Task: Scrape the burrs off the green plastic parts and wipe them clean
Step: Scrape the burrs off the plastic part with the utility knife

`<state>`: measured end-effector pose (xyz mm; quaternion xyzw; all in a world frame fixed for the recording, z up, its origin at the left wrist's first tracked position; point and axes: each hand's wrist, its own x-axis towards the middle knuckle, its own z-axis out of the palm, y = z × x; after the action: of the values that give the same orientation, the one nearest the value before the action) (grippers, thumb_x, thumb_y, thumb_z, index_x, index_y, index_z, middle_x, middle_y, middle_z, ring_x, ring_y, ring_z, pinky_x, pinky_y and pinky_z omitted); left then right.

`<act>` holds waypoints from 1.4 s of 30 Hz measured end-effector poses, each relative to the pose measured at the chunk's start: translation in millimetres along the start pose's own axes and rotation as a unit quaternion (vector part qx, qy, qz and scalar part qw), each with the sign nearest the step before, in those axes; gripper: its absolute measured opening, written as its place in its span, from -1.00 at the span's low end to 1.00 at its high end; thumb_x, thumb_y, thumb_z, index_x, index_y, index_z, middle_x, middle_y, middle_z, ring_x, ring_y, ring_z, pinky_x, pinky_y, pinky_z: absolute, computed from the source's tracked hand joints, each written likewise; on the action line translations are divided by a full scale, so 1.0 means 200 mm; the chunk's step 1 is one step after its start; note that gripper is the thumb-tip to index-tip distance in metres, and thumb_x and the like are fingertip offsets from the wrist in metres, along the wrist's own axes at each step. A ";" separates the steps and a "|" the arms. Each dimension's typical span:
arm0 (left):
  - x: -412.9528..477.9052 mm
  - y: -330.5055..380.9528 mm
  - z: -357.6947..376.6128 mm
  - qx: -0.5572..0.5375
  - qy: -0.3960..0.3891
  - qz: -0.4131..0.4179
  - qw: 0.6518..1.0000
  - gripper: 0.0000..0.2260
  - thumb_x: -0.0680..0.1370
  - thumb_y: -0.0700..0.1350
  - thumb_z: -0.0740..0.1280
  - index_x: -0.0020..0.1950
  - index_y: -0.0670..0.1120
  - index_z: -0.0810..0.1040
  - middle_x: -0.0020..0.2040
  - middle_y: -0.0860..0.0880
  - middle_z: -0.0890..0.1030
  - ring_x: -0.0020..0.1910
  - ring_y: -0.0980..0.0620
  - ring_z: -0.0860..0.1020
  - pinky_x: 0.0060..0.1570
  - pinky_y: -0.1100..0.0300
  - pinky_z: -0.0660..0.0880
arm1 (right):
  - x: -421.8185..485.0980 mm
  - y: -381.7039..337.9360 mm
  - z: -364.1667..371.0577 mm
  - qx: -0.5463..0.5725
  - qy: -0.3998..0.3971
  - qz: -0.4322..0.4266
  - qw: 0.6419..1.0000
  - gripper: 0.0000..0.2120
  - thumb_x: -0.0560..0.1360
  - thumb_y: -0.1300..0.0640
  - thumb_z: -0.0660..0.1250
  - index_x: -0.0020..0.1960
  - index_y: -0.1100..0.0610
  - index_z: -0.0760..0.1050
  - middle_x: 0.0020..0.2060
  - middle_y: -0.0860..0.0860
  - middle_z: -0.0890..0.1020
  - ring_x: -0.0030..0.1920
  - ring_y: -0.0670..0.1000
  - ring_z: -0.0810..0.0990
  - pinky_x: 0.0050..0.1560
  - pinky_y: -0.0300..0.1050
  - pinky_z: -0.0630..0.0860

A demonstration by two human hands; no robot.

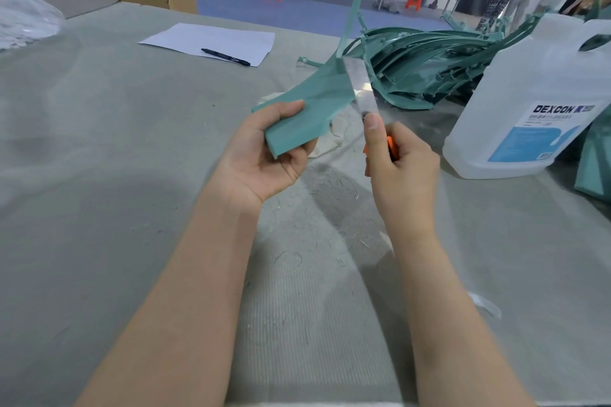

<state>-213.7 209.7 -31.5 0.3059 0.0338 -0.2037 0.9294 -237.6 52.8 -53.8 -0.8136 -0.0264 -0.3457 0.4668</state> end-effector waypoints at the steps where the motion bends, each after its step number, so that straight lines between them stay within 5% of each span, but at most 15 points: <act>1: 0.00 0.00 0.00 -0.004 -0.001 -0.001 1.000 -0.64 0.31 -0.20 0.39 0.10 -0.12 0.49 -0.20 -0.09 0.63 -0.42 0.07 0.58 -0.64 0.42 0.33 | 0.00 0.00 0.00 0.003 -0.007 0.000 1.000 -0.42 0.54 -0.25 0.19 -0.32 0.27 0.37 -0.42 0.27 0.49 -0.34 0.25 0.45 -0.29 0.14 0.46; 10: 0.00 0.01 0.00 -0.029 -0.002 -0.001 1.000 -0.73 0.32 -0.21 0.38 0.00 -0.13 0.53 -0.16 -0.07 0.61 -0.41 0.06 0.59 -0.62 0.44 0.33 | -0.01 -0.03 0.01 0.041 -0.069 -0.004 0.997 -0.33 0.46 -0.32 0.16 -0.30 0.35 0.33 -0.41 0.31 0.42 -0.36 0.28 0.41 -0.36 0.14 0.41; 25: 0.00 0.02 -0.01 -0.028 0.003 0.014 1.000 -0.90 0.33 -0.23 0.38 -0.39 -0.19 0.62 -0.36 -0.08 0.62 -0.43 0.05 0.58 -0.62 0.42 0.33 | -0.03 -0.03 0.02 0.095 -0.143 0.000 0.985 -0.33 0.46 -0.29 0.18 -0.30 0.38 0.35 -0.45 0.32 0.37 -0.39 0.27 0.35 -0.39 0.17 0.36; 29: -0.01 0.02 -0.01 -0.017 -0.001 0.023 1.000 -0.86 0.33 -0.22 0.37 -0.43 -0.18 0.62 -0.39 -0.06 0.61 -0.45 0.06 0.57 -0.62 0.42 0.34 | -0.02 -0.03 0.02 0.119 -0.163 0.014 0.979 -0.41 0.46 -0.28 0.21 -0.35 0.27 0.37 -0.52 0.20 0.38 -0.47 0.08 0.33 -0.40 0.05 0.32; 32: -0.01 0.02 0.00 -0.029 -0.007 0.023 0.999 -0.95 0.32 -0.23 0.37 -0.31 -0.19 0.62 -0.31 -0.07 0.61 -0.44 0.08 0.57 -0.60 0.43 0.36 | -0.03 -0.04 0.02 0.129 -0.181 0.008 0.975 -0.46 0.46 -0.27 0.21 -0.38 0.20 0.39 -0.55 0.13 0.38 -0.49 -0.01 0.33 -0.40 -0.05 0.31; 35: 0.02 0.01 -0.02 -0.070 0.017 0.035 0.997 -0.82 0.36 -0.25 0.35 -0.05 -0.19 0.53 -0.11 -0.13 0.59 -0.37 0.04 0.60 -0.43 0.38 0.50 | -0.06 -0.07 0.05 0.077 -0.233 -0.047 0.968 -0.48 0.49 -0.22 0.25 -0.36 0.22 0.44 -0.50 0.15 0.43 -0.49 0.01 0.35 -0.40 -0.06 0.32; 37: 0.01 0.01 -0.03 -0.065 0.003 0.041 0.997 -0.75 0.37 -0.25 0.35 0.03 -0.20 0.48 -0.09 -0.14 0.59 -0.35 0.02 0.61 -0.50 0.32 0.50 | -0.08 -0.08 0.06 0.053 -0.264 -0.072 0.960 -0.54 0.51 -0.15 0.28 -0.37 0.19 0.44 -0.50 0.12 0.44 -0.49 -0.04 0.35 -0.39 -0.08 0.32; 42: 0.03 0.00 0.01 -0.031 0.065 0.069 0.995 -0.95 0.47 -0.22 0.33 -0.09 -0.14 0.53 -0.16 -0.08 0.59 -0.38 0.06 0.56 -0.42 0.34 0.47 | -0.08 -0.11 0.05 0.098 -0.220 -0.024 0.970 -0.41 0.44 -0.30 0.17 -0.31 0.26 0.46 -0.50 0.18 0.42 -0.45 0.13 0.37 -0.37 0.08 0.37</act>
<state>-209.5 205.9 -30.6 0.2910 0.0791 -0.1175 0.9462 -251.6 77.8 -50.7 -0.8191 -0.1822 -0.1651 0.5183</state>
